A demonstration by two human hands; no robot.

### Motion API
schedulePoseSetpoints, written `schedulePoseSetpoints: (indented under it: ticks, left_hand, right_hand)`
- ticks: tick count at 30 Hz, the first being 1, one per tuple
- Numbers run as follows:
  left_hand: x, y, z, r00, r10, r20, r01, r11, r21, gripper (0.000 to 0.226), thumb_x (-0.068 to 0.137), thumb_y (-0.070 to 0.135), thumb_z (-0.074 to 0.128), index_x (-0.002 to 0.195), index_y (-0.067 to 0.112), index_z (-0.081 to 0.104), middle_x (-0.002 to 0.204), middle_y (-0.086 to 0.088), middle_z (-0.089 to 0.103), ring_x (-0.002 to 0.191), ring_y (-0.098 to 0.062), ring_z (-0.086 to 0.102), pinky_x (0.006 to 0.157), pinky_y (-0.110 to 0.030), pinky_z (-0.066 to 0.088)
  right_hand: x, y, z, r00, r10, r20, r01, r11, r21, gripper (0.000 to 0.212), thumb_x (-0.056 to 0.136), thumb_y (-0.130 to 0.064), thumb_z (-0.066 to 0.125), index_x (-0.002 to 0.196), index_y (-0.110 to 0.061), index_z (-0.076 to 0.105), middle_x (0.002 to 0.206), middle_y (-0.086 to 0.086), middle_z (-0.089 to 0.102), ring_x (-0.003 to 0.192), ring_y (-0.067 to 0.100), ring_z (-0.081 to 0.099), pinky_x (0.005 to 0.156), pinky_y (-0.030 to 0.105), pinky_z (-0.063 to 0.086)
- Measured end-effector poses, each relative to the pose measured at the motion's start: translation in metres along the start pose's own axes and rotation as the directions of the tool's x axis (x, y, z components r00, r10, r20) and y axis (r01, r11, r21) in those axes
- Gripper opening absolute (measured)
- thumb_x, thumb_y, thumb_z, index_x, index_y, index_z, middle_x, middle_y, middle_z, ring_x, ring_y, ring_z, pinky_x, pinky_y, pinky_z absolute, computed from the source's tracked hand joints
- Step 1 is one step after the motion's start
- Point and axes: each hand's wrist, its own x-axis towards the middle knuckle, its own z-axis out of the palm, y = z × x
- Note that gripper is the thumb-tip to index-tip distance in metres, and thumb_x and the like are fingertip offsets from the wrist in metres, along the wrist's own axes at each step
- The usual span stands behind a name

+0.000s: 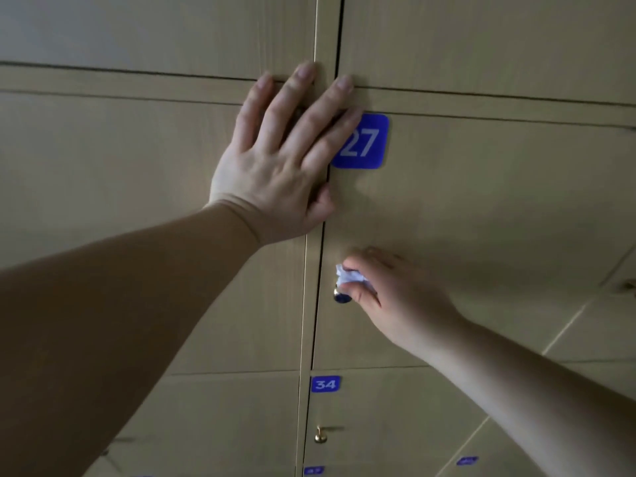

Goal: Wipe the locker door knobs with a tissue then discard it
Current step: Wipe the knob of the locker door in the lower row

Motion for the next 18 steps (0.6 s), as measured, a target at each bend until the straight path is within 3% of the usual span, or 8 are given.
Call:
schedulePoseSetpoints:
  ticks: [3, 7, 12, 15, 18]
  left_hand:
    - [0.0, 0.001, 0.0, 1.0, -0.008, -0.015, 0.008, 1.0, 0.0, 0.071, 0.089, 0.044, 0.043, 0.152, 0.013, 0.039, 0.158, -0.012, 0.035, 0.143, -0.043, 0.031, 0.118, -0.058, 0.02]
    - [0.0, 0.001, -0.002, 1.0, -0.012, 0.01, 0.012, 1.0, 0.002, 0.072, 0.088, 0.043, 0.044, 0.153, 0.013, 0.036, 0.159, -0.012, 0.033, 0.144, -0.044, 0.031, 0.118, -0.059, 0.019]
    - [0.002, 0.0, -0.002, 1.0, -0.016, 0.009, 0.016, 1.0, 0.015, 0.072, 0.088, 0.044, 0.044, 0.153, 0.013, 0.037, 0.159, -0.013, 0.035, 0.144, -0.045, 0.032, 0.117, -0.06, 0.021]
    - [0.002, 0.001, 0.0, 1.0, -0.016, -0.008, 0.016, 1.0, 0.025, 0.073, 0.088, 0.046, 0.046, 0.152, 0.013, 0.039, 0.158, -0.012, 0.036, 0.143, -0.043, 0.032, 0.118, -0.059, 0.022]
    - [0.002, 0.002, 0.002, 0.999, -0.018, -0.027, 0.019, 1.0, 0.017, 0.072, 0.088, 0.046, 0.045, 0.152, 0.014, 0.041, 0.158, -0.012, 0.037, 0.143, -0.043, 0.033, 0.117, -0.058, 0.023]
  right_hand:
    - [-0.002, 0.001, 0.01, 1.0, -0.022, -0.004, 0.022, 0.999, -0.047, 0.037, 0.09, -0.049, 0.047, 0.097, -0.018, 0.066, 0.084, -0.01, 0.06, 0.069, 0.011, 0.051, 0.057, 0.022, 0.026]
    - [-0.007, 0.003, 0.015, 1.0, -0.02, 0.018, 0.019, 0.999, 0.049, 0.034, 0.097, -0.042, 0.045, 0.102, -0.019, 0.07, 0.082, -0.006, 0.057, 0.067, 0.015, 0.053, 0.055, 0.03, 0.045]
    - [-0.007, 0.006, 0.015, 0.999, -0.023, 0.043, 0.018, 0.995, 0.1, 0.031, 0.096, -0.037, 0.046, 0.105, -0.021, 0.07, 0.084, -0.007, 0.065, 0.075, 0.013, 0.056, 0.061, 0.029, 0.046]
    - [-0.005, 0.008, 0.02, 0.998, 0.007, 0.07, -0.021, 0.979, 0.201, 0.015, 0.091, -0.028, 0.059, 0.101, -0.022, 0.069, 0.087, -0.01, 0.071, 0.083, 0.014, 0.064, 0.072, 0.034, 0.052]
    - [-0.006, 0.009, 0.027, 0.997, 0.071, 0.037, -0.078, 0.956, 0.284, 0.007, 0.092, -0.024, 0.061, 0.094, -0.023, 0.068, 0.083, -0.013, 0.07, 0.081, 0.01, 0.065, 0.072, 0.032, 0.052]
